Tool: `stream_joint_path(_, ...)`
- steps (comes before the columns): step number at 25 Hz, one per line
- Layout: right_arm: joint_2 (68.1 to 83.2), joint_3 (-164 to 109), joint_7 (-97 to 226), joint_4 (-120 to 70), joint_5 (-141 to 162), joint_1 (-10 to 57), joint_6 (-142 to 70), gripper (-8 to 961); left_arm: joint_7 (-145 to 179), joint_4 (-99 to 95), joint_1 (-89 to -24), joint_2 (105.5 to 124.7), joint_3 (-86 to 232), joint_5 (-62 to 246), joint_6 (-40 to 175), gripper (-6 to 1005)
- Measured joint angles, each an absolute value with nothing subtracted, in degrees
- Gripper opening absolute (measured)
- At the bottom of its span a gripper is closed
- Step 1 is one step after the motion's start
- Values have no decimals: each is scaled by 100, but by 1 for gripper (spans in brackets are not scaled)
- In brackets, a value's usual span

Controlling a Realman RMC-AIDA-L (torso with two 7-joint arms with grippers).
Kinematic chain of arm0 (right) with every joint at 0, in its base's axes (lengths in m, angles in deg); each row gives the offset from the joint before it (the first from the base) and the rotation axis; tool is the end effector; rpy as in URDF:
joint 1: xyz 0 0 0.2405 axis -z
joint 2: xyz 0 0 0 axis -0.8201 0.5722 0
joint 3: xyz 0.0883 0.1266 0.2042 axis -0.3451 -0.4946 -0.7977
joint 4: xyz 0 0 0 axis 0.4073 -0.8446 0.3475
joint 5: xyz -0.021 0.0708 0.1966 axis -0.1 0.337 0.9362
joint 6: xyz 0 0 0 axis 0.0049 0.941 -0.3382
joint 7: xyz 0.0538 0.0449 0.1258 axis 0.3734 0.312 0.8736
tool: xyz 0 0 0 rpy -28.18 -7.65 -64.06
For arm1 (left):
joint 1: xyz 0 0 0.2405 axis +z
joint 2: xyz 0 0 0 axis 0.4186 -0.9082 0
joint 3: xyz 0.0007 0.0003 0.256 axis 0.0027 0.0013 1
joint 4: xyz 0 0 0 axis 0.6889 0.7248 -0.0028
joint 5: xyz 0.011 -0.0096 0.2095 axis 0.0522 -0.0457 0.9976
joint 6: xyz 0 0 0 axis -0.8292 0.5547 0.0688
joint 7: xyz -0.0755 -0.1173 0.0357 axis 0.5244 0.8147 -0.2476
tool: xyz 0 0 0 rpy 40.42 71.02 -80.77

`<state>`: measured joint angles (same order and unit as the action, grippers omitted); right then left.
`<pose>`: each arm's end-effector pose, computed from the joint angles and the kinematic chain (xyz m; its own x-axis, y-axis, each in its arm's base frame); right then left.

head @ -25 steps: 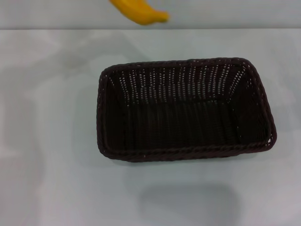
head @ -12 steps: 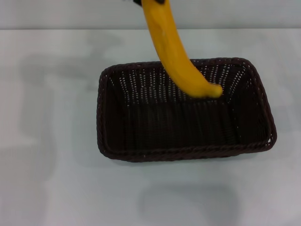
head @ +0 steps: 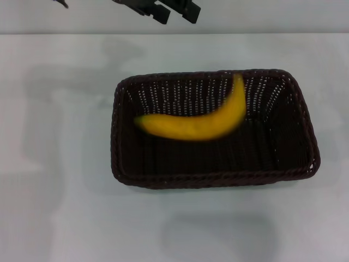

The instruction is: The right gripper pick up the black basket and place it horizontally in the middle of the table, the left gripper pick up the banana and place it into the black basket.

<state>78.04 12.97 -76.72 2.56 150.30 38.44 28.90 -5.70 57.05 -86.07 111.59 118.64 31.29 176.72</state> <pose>0.3695 0.3413 0.1027 0.7669 -0.0013 -0.6417 -0.6334 -0.1619 -0.7567 -0.0520 0.4183 0.0764 0.6303 0.7653 0.1304 0.7757 -0.6275 -0.0671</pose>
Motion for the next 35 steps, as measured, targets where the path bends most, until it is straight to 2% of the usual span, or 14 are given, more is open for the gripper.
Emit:
stream_joint_path(4, 7804, 1248, -7583, 252, 15031, 3898, 3034, 479, -1141, 5753, -8401, 11159, 11817, 3121, 17459, 655)
stream_joint_path(7, 7803, 1109, -7574, 187, 15031, 3925, 3237, 479, -1661, 5993, -8023, 11196, 11794, 3021, 16984, 872)
stream_joint_path(13, 7794, 803, -7708, -105, 15025, 3979, 3813, 480, -2900, 6751, -6833, 11385, 11793, 2326, 16015, 884)
stream_joint_path(20, 7787, 537, -7899, -424, 15030, 4020, 4151, 480, -5295, 7154, -4967, 11863, 11800, 698, 14529, 884)
stream_joint_path(23, 7787, 377, -8001, -602, 15031, 4014, 4315, 480, -6560, 6593, -4284, 11943, 11852, -597, 14117, 884)
stream_joint_path(30, 7786, 11, -8292, -933, 15031, 4012, 4409, 480, -9403, 4501, -3681, 11922, 11572, -3377, 14347, 884)
stream_joint_path(35, 7786, -320, -8619, -1289, 15031, 3982, 4489, 480, -11121, 2928, -3610, 11928, 11511, -4709, 14702, 884)
